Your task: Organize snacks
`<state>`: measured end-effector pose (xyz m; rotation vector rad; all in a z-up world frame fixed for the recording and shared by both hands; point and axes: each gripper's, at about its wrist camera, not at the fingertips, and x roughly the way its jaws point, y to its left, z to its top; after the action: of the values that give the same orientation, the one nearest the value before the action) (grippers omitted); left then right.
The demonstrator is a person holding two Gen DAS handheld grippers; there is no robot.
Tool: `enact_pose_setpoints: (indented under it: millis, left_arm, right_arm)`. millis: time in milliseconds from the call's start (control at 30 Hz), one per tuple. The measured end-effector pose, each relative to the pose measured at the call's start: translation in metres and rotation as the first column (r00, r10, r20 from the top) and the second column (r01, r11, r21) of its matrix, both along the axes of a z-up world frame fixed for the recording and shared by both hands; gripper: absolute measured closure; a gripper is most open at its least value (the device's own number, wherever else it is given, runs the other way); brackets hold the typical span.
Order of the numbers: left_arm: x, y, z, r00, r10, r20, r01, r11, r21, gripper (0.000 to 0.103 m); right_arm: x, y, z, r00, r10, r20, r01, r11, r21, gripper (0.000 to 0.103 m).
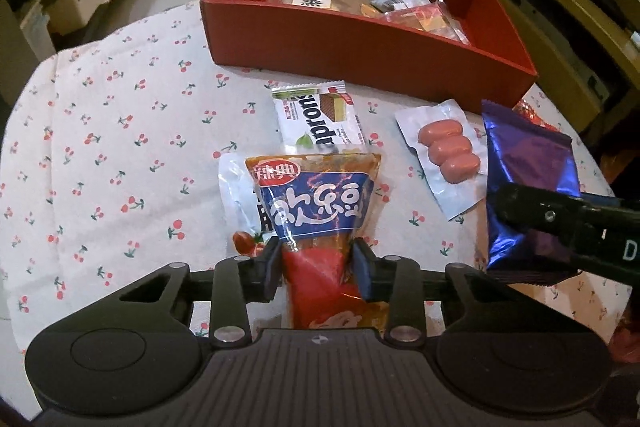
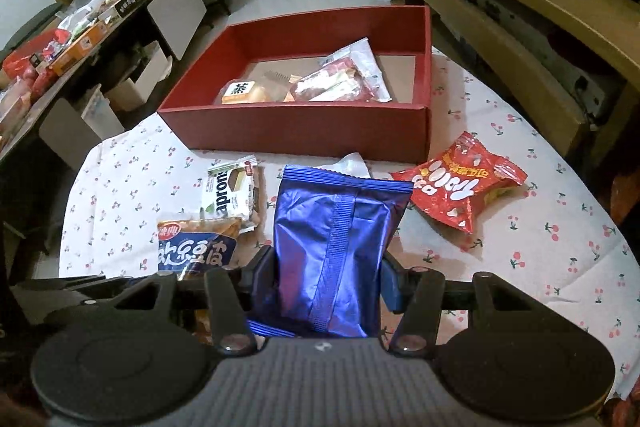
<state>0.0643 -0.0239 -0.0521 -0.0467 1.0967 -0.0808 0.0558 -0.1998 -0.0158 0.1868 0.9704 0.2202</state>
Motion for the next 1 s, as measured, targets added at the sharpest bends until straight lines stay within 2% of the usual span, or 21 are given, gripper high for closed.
enact_pose_setpoints:
  millis: [100, 200, 333, 433, 500, 533, 633, 733, 833, 900, 933, 1000]
  left_arm:
    - [0.002, 0.005, 0.001, 1.000, 0.006, 0.000, -0.006, 1.000, -0.023, 0.059]
    - [0.006, 0.001, -0.005, 1.000, -0.007, -0.005, 0.006, 1.000, -0.016, 0.050]
    - [0.014, -0.009, -0.009, 1.000, -0.001, 0.015, 0.001, 1.000, 0.010, 0.029]
    - [0.026, -0.018, -0.011, 1.000, 0.016, 0.023, -0.017, 0.999, 0.039, 0.027]
    - [0.032, -0.023, -0.014, 0.999, 0.020, 0.029, -0.022, 0.997, 0.071, 0.029]
    - [0.033, -0.025, -0.015, 1.000, 0.015, 0.024, -0.017, 0.996, 0.088, 0.036]
    - [0.025, -0.031, -0.016, 0.999, -0.022, 0.024, 0.018, 0.990, 0.139, 0.042]
    - [0.019, -0.026, -0.011, 1.000, -0.009, 0.010, 0.008, 0.990, 0.141, 0.049]
    - [0.013, -0.018, 0.002, 1.000, 0.005, 0.018, -0.008, 0.991, 0.134, 0.051]
    - [0.009, -0.017, 0.014, 0.999, -0.012, 0.030, 0.008, 0.992, 0.126, 0.054]
    - [0.007, -0.016, 0.020, 0.999, -0.029, 0.040, 0.024, 0.992, 0.125, 0.061]
    - [0.008, -0.013, 0.029, 0.997, -0.052, 0.049, 0.047, 0.994, 0.098, 0.062]
  right_arm:
    - [0.002, 0.001, 0.000, 1.000, -0.003, -0.001, 0.003, 1.000, -0.001, 0.034]
    - [0.004, 0.001, -0.002, 1.000, 0.000, -0.006, 0.000, 1.000, -0.001, 0.034]
    - [0.004, 0.001, -0.002, 1.000, 0.000, -0.009, 0.000, 1.000, 0.004, 0.034]
    - [0.005, -0.002, -0.002, 1.000, -0.010, -0.010, 0.010, 1.000, 0.006, 0.034]
    - [0.006, -0.006, -0.001, 1.000, -0.021, -0.012, 0.021, 1.000, 0.013, 0.034]
    - [0.006, -0.007, -0.001, 1.000, -0.026, -0.010, 0.026, 1.000, 0.013, 0.034]
    - [0.006, -0.013, 0.003, 0.999, -0.038, -0.001, 0.038, 0.999, 0.015, 0.034]
    - [0.005, -0.018, 0.009, 0.999, -0.047, 0.020, 0.047, 0.999, 0.025, 0.034]
    - [0.003, -0.020, 0.018, 0.998, -0.050, 0.043, 0.048, 0.998, 0.042, 0.034]
    - [0.001, -0.023, 0.023, 0.996, -0.062, 0.059, 0.058, 0.997, 0.058, 0.034]
    - [0.002, -0.024, 0.025, 0.996, -0.067, 0.064, 0.063, 0.996, 0.065, 0.034]
    - [0.004, -0.023, 0.027, 0.994, -0.078, 0.075, 0.072, 0.995, 0.071, 0.034]
